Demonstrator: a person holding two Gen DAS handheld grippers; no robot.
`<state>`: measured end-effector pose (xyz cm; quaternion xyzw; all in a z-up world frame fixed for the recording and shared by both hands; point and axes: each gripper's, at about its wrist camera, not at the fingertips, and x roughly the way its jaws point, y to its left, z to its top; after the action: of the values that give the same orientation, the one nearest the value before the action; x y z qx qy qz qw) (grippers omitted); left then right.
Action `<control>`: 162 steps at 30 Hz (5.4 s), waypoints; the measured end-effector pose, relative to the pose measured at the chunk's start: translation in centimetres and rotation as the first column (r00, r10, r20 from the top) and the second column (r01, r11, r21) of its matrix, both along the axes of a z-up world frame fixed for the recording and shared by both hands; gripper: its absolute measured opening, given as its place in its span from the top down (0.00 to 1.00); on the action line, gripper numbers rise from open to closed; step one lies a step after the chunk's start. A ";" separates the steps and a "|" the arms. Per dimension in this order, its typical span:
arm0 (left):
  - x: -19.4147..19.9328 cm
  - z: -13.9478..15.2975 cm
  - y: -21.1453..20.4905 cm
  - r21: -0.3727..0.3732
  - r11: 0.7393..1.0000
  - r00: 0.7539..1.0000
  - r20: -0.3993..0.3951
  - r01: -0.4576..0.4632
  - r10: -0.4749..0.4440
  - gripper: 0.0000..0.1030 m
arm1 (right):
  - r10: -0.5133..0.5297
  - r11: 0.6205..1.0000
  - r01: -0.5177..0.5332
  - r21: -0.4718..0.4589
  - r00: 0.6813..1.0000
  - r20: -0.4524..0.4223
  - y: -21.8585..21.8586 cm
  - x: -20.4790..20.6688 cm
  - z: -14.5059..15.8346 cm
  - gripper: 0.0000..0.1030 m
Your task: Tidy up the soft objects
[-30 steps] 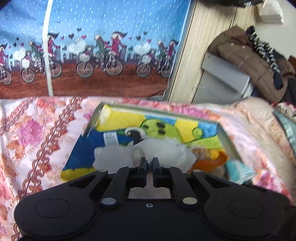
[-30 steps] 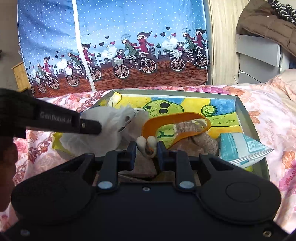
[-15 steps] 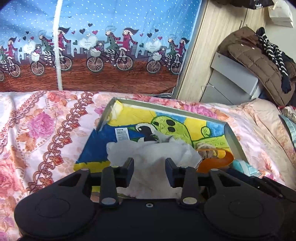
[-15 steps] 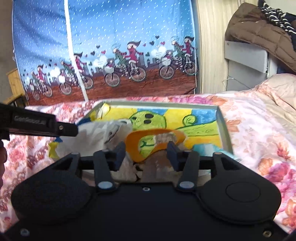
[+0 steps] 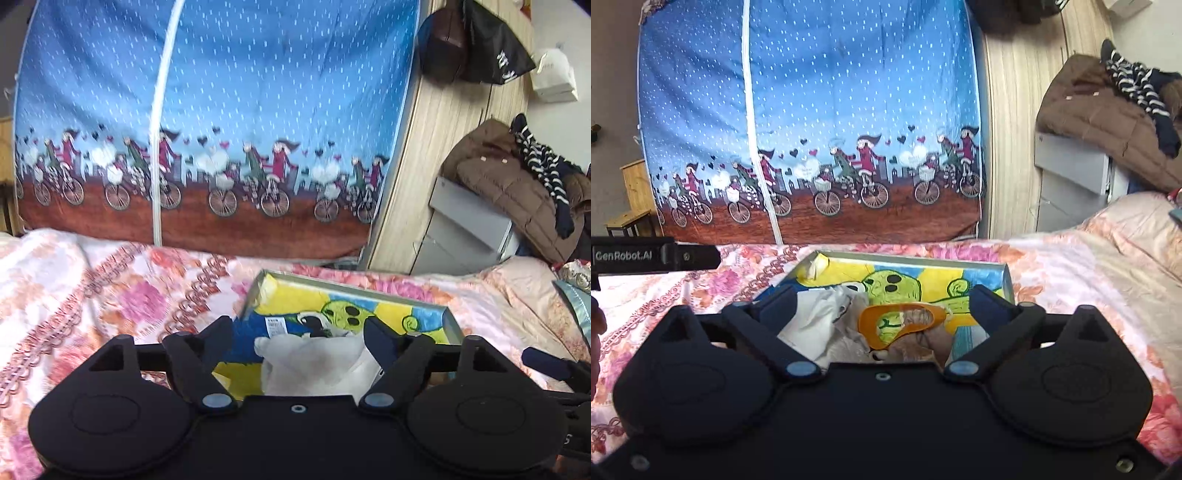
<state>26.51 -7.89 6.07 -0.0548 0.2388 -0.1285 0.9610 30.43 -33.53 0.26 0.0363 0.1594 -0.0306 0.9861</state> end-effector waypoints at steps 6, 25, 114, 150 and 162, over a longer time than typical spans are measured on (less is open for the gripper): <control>-3.8 1.2 1.4 -0.003 1.000 0.999 0.042 0.009 -0.009 0.12 | -0.020 0.999 0.019 0.037 0.999 0.026 0.4 -2.3 1.1 0.00; -14.1 0.9 5.9 -0.017 1.000 0.992 0.123 -0.014 0.016 0.01 | -0.066 0.996 0.062 0.062 0.996 0.065 1.2 -9.2 1.5 0.00; -22.1 -5.6 10.0 0.069 0.989 0.990 0.040 -0.134 0.132 0.01 | -0.194 0.980 0.198 0.006 0.965 -0.179 4.1 -12.0 -3.4 0.00; -22.2 -5.8 9.7 0.092 0.989 0.992 0.047 -0.117 0.113 0.01 | -0.181 0.983 0.183 -0.011 0.962 -0.203 4.2 -11.7 -3.7 0.00; -22.3 -5.8 9.5 0.096 0.989 0.993 0.047 -0.116 0.112 0.01 | -0.181 0.983 0.182 -0.011 0.962 -0.205 4.2 -11.7 -3.8 0.00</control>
<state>4.22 1.59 0.32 -0.0184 0.2212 -0.0626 0.9730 18.75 -29.28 -3.56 0.0511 0.2564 -0.1237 0.9573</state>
